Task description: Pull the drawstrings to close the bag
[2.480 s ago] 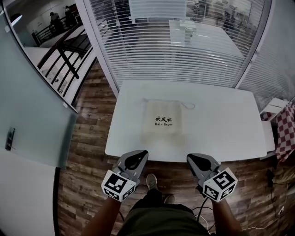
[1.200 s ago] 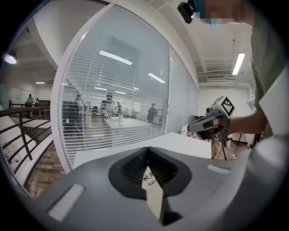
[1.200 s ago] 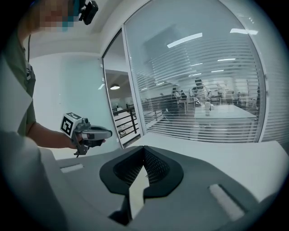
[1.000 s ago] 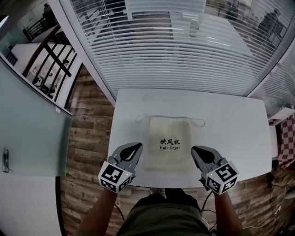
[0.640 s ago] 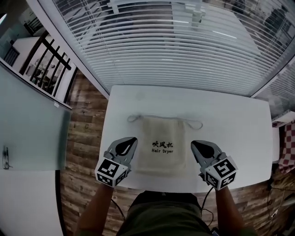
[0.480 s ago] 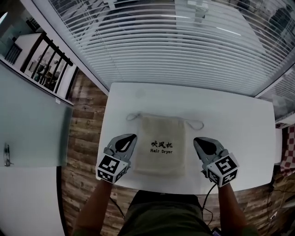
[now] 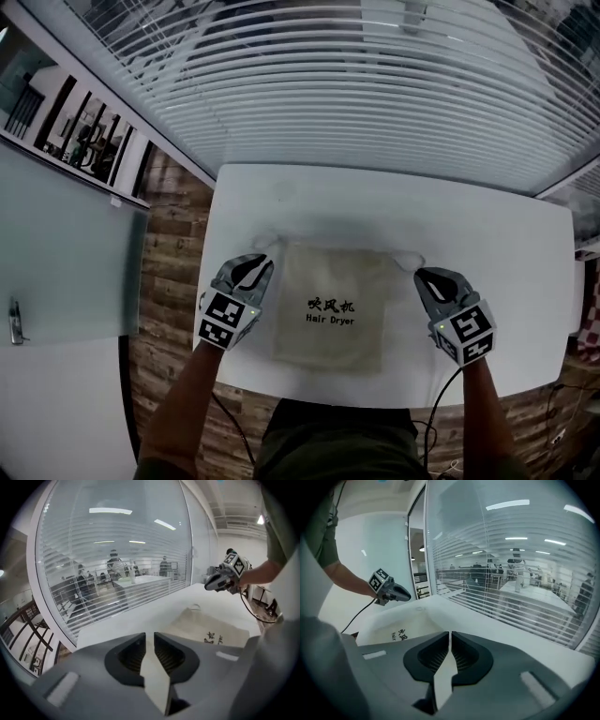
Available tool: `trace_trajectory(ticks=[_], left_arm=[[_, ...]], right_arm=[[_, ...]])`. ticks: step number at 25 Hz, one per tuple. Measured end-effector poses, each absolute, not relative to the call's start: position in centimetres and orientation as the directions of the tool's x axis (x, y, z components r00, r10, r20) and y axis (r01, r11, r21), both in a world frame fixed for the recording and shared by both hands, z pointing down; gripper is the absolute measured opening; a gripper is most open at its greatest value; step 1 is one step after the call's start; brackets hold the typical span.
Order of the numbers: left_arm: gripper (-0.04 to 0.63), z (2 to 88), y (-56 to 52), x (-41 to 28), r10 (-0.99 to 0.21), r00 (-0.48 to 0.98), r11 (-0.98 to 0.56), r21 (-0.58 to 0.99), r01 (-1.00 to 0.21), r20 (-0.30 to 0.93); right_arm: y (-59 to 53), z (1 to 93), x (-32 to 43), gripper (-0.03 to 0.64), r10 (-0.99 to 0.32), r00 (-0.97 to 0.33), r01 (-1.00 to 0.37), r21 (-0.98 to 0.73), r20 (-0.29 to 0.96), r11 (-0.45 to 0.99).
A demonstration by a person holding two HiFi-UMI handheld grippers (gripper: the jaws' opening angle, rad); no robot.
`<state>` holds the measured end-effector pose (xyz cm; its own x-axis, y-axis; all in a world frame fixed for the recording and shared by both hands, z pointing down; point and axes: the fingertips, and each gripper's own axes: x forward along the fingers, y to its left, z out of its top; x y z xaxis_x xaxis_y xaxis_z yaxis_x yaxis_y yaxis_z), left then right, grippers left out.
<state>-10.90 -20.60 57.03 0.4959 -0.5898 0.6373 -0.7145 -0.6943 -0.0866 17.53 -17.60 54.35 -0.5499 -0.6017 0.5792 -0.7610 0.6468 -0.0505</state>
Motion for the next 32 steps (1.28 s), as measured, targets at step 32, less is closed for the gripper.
trace_trajectory(ticks=[32], left_arm=[[0.046, 65.0, -27.3, -13.9, -0.258, 0.542, -0.921, -0.034, -0.388, 0.800]], right_arm=[[-23.2, 64.5, 19.4, 0.070, -0.325, -0.519, -0.582, -0.048, 0.791, 0.812]])
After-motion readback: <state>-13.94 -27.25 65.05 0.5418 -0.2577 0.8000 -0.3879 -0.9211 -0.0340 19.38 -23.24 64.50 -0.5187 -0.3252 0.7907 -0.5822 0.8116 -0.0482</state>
